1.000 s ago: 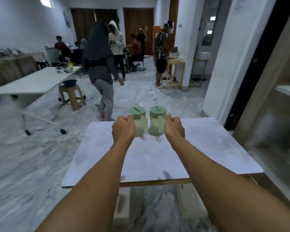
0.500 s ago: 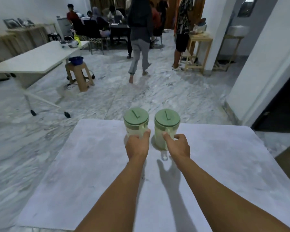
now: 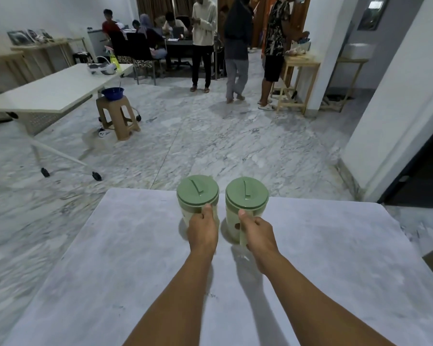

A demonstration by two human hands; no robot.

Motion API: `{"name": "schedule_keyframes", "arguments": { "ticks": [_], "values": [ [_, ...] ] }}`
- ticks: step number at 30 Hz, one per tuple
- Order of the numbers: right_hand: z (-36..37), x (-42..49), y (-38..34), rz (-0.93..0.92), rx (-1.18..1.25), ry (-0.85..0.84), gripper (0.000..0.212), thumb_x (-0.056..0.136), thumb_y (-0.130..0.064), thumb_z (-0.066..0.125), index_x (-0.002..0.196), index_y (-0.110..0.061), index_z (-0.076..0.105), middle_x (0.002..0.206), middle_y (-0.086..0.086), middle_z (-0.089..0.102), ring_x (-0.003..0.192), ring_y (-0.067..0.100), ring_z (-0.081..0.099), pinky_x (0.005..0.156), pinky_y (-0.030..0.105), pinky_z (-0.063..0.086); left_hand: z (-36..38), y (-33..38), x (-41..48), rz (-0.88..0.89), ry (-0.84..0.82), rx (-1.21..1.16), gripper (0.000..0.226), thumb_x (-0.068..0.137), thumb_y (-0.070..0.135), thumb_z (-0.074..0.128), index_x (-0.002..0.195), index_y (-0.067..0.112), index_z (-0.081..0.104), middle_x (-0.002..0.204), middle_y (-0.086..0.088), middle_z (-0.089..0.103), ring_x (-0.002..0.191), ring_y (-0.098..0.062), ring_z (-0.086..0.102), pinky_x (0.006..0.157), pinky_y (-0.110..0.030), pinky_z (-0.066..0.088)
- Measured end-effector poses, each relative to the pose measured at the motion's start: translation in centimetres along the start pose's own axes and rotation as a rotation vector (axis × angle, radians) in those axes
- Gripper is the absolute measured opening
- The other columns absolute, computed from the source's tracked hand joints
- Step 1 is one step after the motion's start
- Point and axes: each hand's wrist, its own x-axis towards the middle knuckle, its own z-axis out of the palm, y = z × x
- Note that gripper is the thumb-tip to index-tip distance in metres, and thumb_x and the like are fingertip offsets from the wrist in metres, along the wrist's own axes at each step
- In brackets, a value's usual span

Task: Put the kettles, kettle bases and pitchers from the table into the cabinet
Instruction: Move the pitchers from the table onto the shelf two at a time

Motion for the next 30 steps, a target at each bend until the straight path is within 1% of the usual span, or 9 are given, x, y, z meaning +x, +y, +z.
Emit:
{"name": "schedule_keyframes", "arguments": {
  "ticks": [2,6,9,13,17,22,25,27,30],
  "values": [
    [-0.2,-0.3,0.1,0.003,0.025,-0.005,0.049,0.092,-0.046,0.060,0.101,0.002,0.065,0.103,0.016,0.071,0.100,0.030,0.065,0.089,0.044,0.051,-0.4,-0.3,-0.4,0.048,-0.012,-0.015,0.054,0.103,0.045,0.031,0.114,0.003,0.063,0.111,-0.011,0.070,0.105,-0.031,0.062,0.080,-0.032,0.041],
    [-1.6,-2.3,-0.4,-0.012,0.071,0.031,0.036,0.096,-0.040,0.055,0.094,-0.006,0.067,0.094,0.006,0.072,0.090,0.022,0.065,0.080,0.036,0.048,-1.6,0.4,-2.1,0.174,-0.081,0.022,0.050,0.104,0.044,0.028,0.107,0.005,0.060,0.097,-0.004,0.072,0.095,-0.023,0.064,0.078,-0.031,0.041],
    [-3.5,-4.9,-1.8,-0.031,0.131,0.110,0.036,0.099,-0.037,0.050,0.096,-0.005,0.066,0.088,0.006,0.074,0.082,0.020,0.069,0.074,0.032,0.048,-2.4,2.1,-4.3,0.251,-0.108,0.016,0.052,0.103,0.048,0.027,0.103,0.006,0.057,0.093,-0.003,0.071,0.094,-0.026,0.064,0.080,-0.035,0.045],
    [-7.4,-10.8,-4.0,-0.092,0.184,0.252,0.041,0.101,-0.040,0.042,0.095,-0.006,0.064,0.087,0.007,0.073,0.081,0.020,0.069,0.075,0.034,0.047,-3.4,5.3,-9.5,0.342,-0.174,-0.079,0.054,0.103,0.047,0.026,0.104,0.003,0.058,0.094,-0.010,0.069,0.092,-0.028,0.063,0.075,-0.035,0.041],
    [-12.9,-20.2,-5.9,-0.180,0.268,0.465,0.043,0.102,-0.041,0.038,0.082,-0.009,0.059,0.077,0.009,0.068,0.077,0.024,0.065,0.078,0.039,0.049,-4.9,8.3,-17.8,0.440,-0.307,-0.150,0.059,0.102,0.049,0.027,0.103,0.001,0.061,0.094,-0.013,0.069,0.085,-0.029,0.061,0.070,-0.033,0.039],
    [-21.6,-34.1,-6.7,-0.270,0.308,0.819,0.040,0.100,-0.041,0.038,0.083,-0.013,0.062,0.067,0.005,0.064,0.065,0.021,0.060,0.067,0.034,0.046,-5.6,11.4,-31.6,0.552,-0.585,-0.209,0.054,0.102,0.048,0.027,0.104,0.007,0.062,0.085,-0.011,0.066,0.075,-0.027,0.061,0.069,-0.033,0.043],
    [-25.7,-39.9,-7.6,-0.302,0.308,0.959,0.043,0.101,-0.040,0.036,0.090,-0.010,0.064,0.074,0.008,0.066,0.068,0.023,0.061,0.065,0.032,0.047,-5.1,13.0,-38.1,0.575,-0.667,-0.279,0.056,0.099,0.052,0.026,0.099,0.009,0.063,0.078,-0.009,0.066,0.078,-0.030,0.063,0.073,-0.040,0.049],
    [-29.5,-45.1,-7.3,-0.318,0.323,1.140,0.045,0.100,-0.041,0.037,0.091,-0.007,0.066,0.080,0.011,0.071,0.077,0.029,0.066,0.072,0.036,0.052,-4.6,13.2,-44.4,0.576,-0.813,-0.291,0.057,0.095,0.052,0.027,0.097,0.010,0.064,0.076,-0.009,0.067,0.076,-0.029,0.062,0.077,-0.042,0.052],
    [-35.3,-52.0,-6.0,-0.339,0.318,1.375,0.043,0.098,-0.044,0.036,0.088,-0.012,0.063,0.086,0.012,0.073,0.085,0.032,0.067,0.078,0.040,0.053,-3.4,13.3,-53.9,0.513,-1.062,-0.368,0.043,0.087,0.048,0.033,0.075,0.016,0.059,0.064,-0.006,0.061,0.071,-0.026,0.059,0.071,-0.041,0.047]
  ]
}}
